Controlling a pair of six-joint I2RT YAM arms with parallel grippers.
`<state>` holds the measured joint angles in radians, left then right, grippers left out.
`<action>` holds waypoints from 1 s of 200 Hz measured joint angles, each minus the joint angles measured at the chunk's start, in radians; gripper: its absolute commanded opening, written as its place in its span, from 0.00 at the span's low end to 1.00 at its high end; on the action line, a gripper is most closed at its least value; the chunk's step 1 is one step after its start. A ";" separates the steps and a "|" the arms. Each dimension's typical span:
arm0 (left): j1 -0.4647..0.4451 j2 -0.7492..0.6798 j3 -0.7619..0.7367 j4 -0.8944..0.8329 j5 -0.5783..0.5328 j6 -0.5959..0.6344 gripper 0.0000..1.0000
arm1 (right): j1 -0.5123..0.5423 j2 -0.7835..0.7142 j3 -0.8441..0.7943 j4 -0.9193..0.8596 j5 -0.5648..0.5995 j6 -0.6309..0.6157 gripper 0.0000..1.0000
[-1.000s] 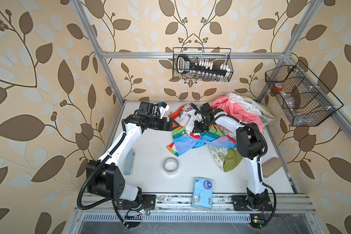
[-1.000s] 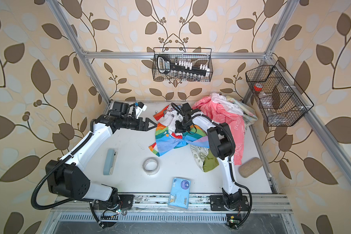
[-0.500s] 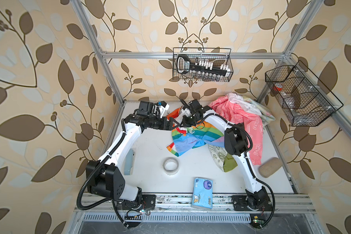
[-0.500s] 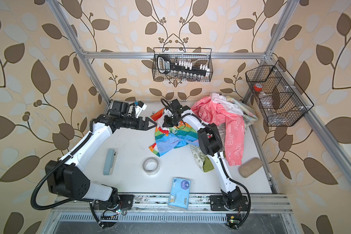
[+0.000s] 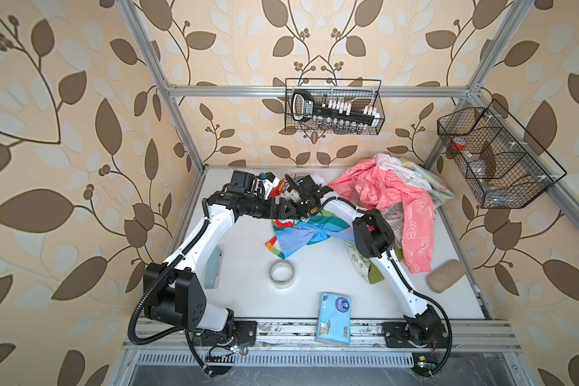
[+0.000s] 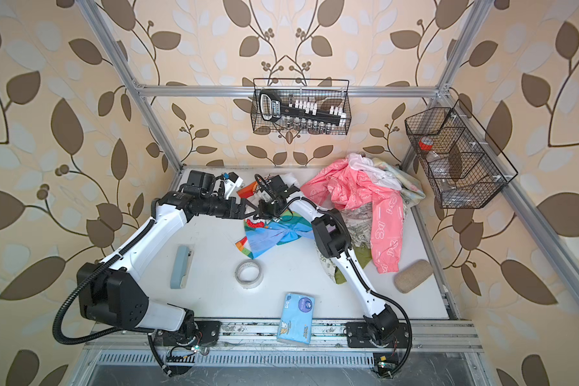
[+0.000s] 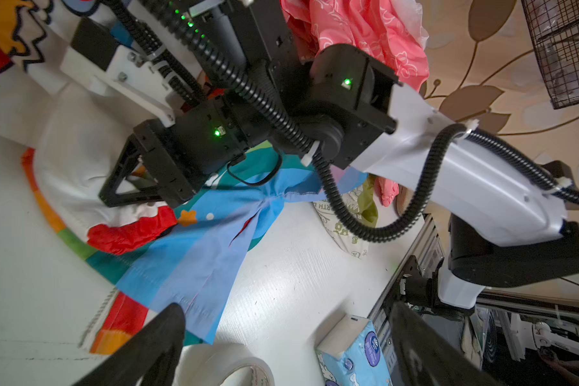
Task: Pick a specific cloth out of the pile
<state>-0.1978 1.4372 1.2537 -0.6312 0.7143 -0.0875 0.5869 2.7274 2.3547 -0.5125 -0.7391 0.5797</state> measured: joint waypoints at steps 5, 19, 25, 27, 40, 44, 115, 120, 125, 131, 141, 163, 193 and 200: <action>0.000 0.000 -0.002 -0.001 0.000 -0.001 0.96 | 0.008 0.012 0.007 0.031 -0.018 0.016 0.01; 0.000 0.000 -0.003 -0.001 0.000 -0.002 0.96 | 0.027 0.033 0.015 0.103 -0.061 0.055 0.21; 0.000 0.000 -0.003 -0.001 0.000 -0.002 0.95 | 0.034 0.034 0.015 0.124 -0.074 0.066 0.30; 0.000 0.000 -0.003 -0.001 0.000 -0.002 0.95 | 0.035 0.035 0.014 0.133 -0.078 0.070 0.32; 0.000 0.000 -0.003 -0.001 0.000 -0.003 0.95 | 0.043 0.032 0.014 0.177 -0.100 0.082 0.41; 0.000 0.000 -0.003 -0.001 0.000 -0.004 0.96 | 0.043 0.029 0.014 0.185 -0.101 0.089 0.43; 0.000 -0.017 0.003 0.016 0.000 -0.009 0.95 | -0.099 -0.499 -0.353 0.185 0.019 -0.032 0.62; 0.000 -0.017 0.005 0.017 0.000 -0.009 0.95 | -0.112 -0.538 -0.361 0.169 0.036 -0.045 0.61; 0.000 -0.017 0.007 0.019 0.000 -0.009 0.95 | -0.122 -0.574 -0.367 0.146 0.059 -0.063 0.60; 0.000 -0.018 0.009 0.023 0.000 -0.008 0.95 | -0.132 -0.614 -0.373 0.113 0.092 -0.086 0.57; 0.000 -0.019 0.011 0.028 0.000 -0.008 0.95 | -0.138 -0.661 -0.386 0.059 0.139 -0.119 0.53; 0.000 -0.023 0.011 0.029 0.000 -0.007 0.95 | -0.123 -0.705 -0.472 -0.045 0.221 -0.180 0.45; 0.000 -0.024 0.011 0.029 -0.002 0.000 0.96 | -0.099 -0.661 -0.645 -0.173 0.314 -0.215 0.38; 0.000 -0.024 0.011 0.029 -0.005 0.001 0.96 | -0.097 -0.645 -0.669 -0.200 0.334 -0.219 0.37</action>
<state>-0.1978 1.4128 1.2644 -0.6025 0.7097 -0.0864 0.4904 2.0823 1.6852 -0.7120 -0.4053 0.3611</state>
